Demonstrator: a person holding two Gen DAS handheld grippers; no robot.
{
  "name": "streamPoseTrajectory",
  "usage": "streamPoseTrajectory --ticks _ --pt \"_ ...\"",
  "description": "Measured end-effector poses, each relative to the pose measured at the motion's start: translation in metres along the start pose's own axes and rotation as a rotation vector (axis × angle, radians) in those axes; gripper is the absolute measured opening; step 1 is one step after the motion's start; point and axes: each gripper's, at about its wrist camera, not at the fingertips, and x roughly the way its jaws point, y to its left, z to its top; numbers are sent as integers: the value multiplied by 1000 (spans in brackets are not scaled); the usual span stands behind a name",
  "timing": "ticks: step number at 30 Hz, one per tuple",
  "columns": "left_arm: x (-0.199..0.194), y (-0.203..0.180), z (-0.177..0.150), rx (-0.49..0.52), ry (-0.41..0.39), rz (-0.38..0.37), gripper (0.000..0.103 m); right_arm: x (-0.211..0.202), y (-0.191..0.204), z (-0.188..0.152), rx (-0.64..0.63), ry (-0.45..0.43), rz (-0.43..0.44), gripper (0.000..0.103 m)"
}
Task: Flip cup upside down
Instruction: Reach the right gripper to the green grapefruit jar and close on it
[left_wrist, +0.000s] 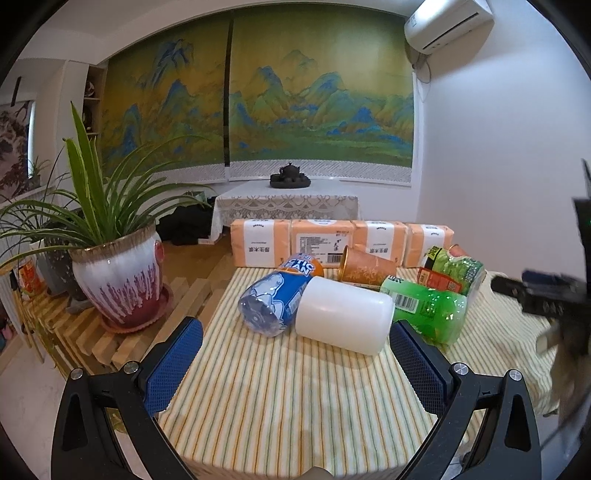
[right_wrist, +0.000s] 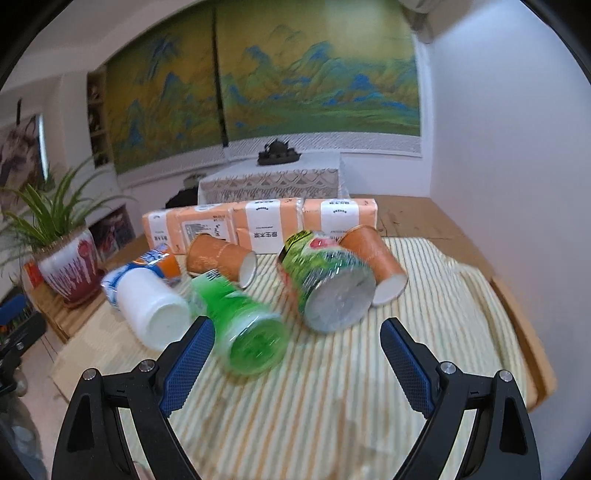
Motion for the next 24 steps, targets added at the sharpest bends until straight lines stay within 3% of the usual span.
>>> streamPoseTrajectory --ticks 9,24 --pt "12 4 1 -10 21 22 103 64 -13 51 -159 160 23 89" --pt "22 7 0 -17 55 20 103 136 -11 69 -267 371 76 89"
